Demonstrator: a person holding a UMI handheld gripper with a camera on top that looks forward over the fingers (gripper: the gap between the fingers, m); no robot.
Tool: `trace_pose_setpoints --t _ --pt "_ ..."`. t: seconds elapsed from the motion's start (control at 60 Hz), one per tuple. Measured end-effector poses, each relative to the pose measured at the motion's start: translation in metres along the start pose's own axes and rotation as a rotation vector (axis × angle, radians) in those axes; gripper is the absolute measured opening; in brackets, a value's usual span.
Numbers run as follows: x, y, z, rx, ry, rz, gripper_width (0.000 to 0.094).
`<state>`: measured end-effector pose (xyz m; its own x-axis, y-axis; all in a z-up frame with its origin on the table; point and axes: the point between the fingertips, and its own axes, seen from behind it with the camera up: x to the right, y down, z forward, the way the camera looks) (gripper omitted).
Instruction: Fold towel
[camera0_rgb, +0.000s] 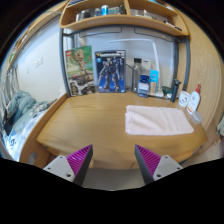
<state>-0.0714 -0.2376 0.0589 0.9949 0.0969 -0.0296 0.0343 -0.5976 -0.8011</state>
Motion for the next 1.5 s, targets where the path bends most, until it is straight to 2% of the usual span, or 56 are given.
trace_pose_setpoints --t 0.183,0.383,0.533,0.583,0.617,0.65,0.75,0.85,0.9,1.067,1.167,1.35,1.5 --pt "0.051 -0.045 0.084 -0.012 0.044 -0.012 0.0837" --pt "0.084 -0.085 0.166 -0.003 0.062 -0.045 0.0723" --pt "0.090 -0.079 0.204 -0.054 0.054 -0.048 0.0660" --pt "0.091 -0.071 0.210 -0.078 0.058 -0.048 0.0610" --pt "0.093 -0.075 0.213 -0.053 0.065 -0.065 0.0623" --pt "0.094 -0.074 0.213 -0.047 0.072 -0.079 0.0521" --pt "0.093 -0.074 0.213 -0.038 0.073 -0.087 0.0412" --pt "0.102 -0.075 0.213 -0.037 0.093 -0.112 0.0080" --pt "0.102 -0.075 0.213 -0.041 0.087 -0.105 0.0034" --pt "0.100 -0.078 0.208 -0.106 0.033 -0.031 0.0033" --pt "0.115 -0.115 0.185 -0.073 0.023 0.073 0.0032" --pt "0.209 -0.176 0.131 0.002 0.121 0.157 0.0032" --pt "0.308 -0.164 0.121 -0.030 0.237 0.182 0.0031"
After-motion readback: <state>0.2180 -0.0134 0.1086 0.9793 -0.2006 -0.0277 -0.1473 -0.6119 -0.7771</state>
